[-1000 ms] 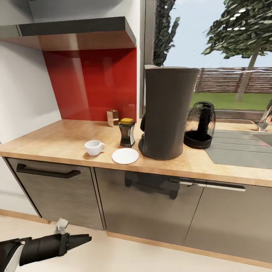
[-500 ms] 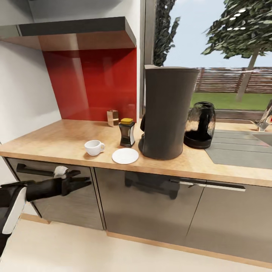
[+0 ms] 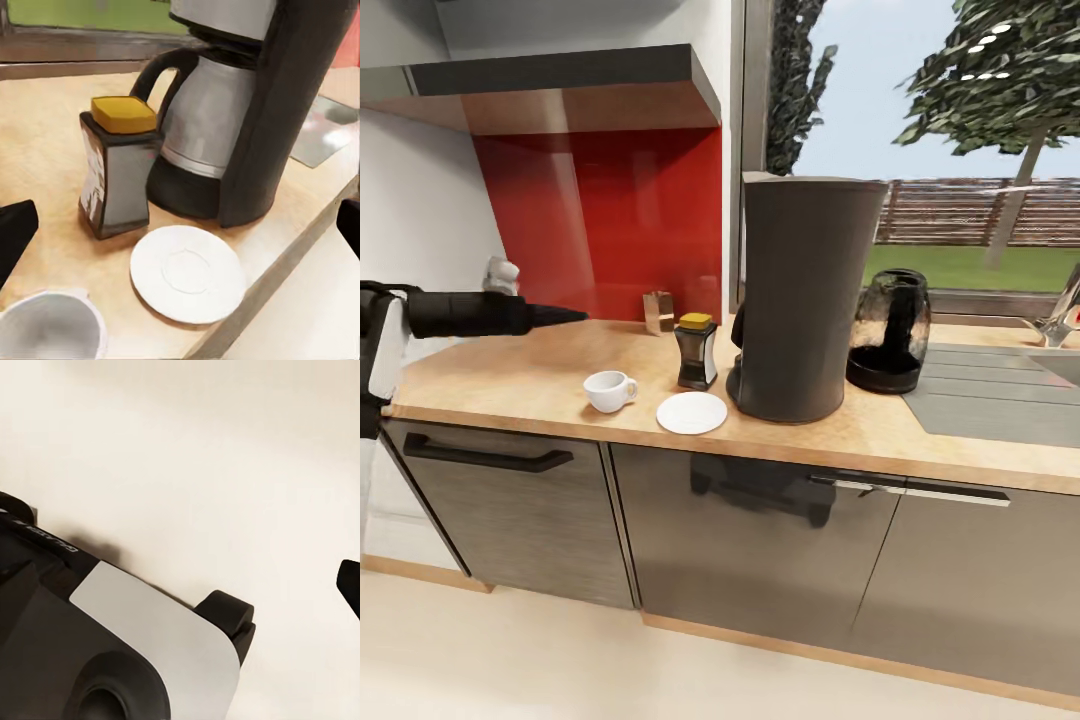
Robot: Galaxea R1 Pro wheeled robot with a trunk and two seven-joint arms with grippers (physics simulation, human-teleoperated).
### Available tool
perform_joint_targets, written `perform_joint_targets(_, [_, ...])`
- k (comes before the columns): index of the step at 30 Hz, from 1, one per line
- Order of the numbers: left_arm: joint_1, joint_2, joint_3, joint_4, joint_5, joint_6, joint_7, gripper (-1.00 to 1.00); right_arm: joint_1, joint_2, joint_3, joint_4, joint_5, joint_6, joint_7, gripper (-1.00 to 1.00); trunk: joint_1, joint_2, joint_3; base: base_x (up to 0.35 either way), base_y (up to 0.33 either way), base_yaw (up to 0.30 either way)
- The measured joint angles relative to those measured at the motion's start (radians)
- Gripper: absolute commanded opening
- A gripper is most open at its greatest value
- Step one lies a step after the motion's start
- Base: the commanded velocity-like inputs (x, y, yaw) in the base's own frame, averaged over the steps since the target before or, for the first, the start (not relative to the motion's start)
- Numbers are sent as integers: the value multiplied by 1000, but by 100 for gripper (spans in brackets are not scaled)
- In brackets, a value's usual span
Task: Set up a coffee station on the kitchen countertop: keep the coffee maker on the countertop, move the bottle of coffee from the kitchen shelf to the counter next to the coffee maker, place a paper coffee filter on top of the coffee maker, put the saucer next to the coffee maker with the coffee cup on the saucer, and place the electric kettle next to the coffee maker.
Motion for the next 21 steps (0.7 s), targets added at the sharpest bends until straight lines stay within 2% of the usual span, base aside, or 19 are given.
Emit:
perform_joint_targets(1, [-49,0,-26,43,-15,-1,0,100,0,0,0,0,0,0,0,100,0,0,0,0,0,0])
perform_joint_targets(3, [-99,-1,-51,85,-42,-1,0,100,0,0,0,0,0,0,-1,100,0,0,0,0,0,0])
perform_joint_targets(4, [-148,-2,-69,124,-84,-2,-2,100,0,0,0,0,0,0,-1,100,0,0,0,0,0,0])
perform_joint_targets(7, [-216,-12,-86,182,-162,-5,-2,100,0,0,0,0,0,0,-1,100,0,0,0,0,0,0])
perform_joint_targets(8, [-248,-28,-96,215,-218,-4,2,100,0,0,0,0,0,0,-1,100,0,0,0,0,0,0])
perform_joint_targets(10, [-284,-71,-115,264,-353,-3,8,100,0,0,0,0,0,0,-1,100,0,0,0,0,0,0])
perform_joint_targets(12, [-293,-91,-128,281,-413,-3,7,100,0,0,0,0,0,0,-1,100,0,0,0,0,0,0])
perform_joint_targets(13, [-299,-106,-150,296,-449,-3,6,100,0,0,0,0,0,0,-1,100,0,0,0,0,0,0])
perform_joint_targets(14, [-303,-121,-205,315,-483,-3,5,100,0,0,0,0,0,0,-2,100,0,0,0,0,0,0])
perform_joint_targets(16, [-307,-133,-281,340,-505,-5,5,100,0,0,0,0,0,0,-2,100,0,0,0,0,0,0])
perform_joint_targets(19, [-309,-137,-321,354,-515,-6,5,100,0,0,0,0,0,0,-2,100,0,0,0,0,0,0])
perform_joint_targets(21, [-309,-138,-331,358,-517,-6,5,100,0,0,0,0,0,0,-2,100,0,0,0,0,0,0])
